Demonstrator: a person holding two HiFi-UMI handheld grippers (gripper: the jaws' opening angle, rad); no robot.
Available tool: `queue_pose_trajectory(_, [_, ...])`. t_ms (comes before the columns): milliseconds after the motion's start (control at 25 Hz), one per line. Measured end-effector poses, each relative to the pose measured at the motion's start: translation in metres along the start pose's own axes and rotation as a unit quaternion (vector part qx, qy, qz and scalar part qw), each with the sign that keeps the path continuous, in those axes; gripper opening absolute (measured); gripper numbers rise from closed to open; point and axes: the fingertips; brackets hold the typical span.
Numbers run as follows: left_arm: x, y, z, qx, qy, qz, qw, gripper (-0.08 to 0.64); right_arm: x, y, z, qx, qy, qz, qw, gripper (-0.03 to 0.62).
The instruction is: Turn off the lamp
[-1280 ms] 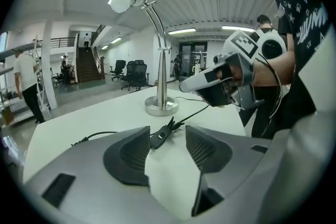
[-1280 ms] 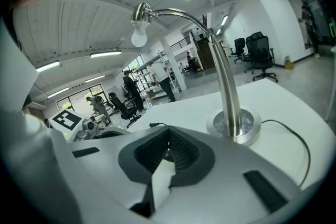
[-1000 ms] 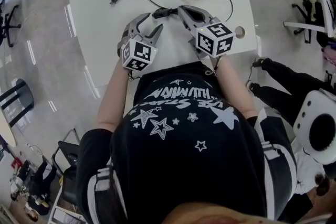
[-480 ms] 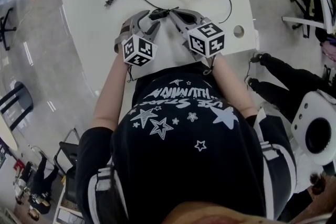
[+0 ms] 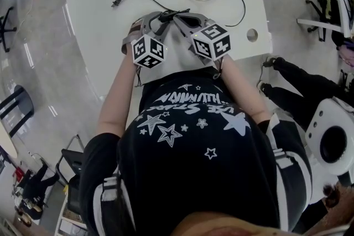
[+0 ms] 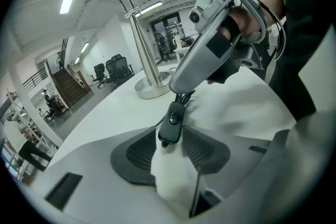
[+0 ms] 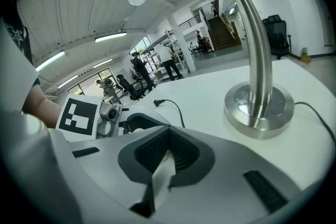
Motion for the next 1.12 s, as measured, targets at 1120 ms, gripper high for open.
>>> queue_pose_trajectory(1120, [0.005,-0.006,-0.007,0.024,0.025,0.021,0.9992,0.137,0.016,-0.023,-0.009,0.006,0.012,0.081,0.997,0.005])
Point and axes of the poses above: the fingertips, and each gripper's own axes: y backward along the fingers, z to its left, x out of its underside, and after that the axes turned 9 degrees about y, right-handed
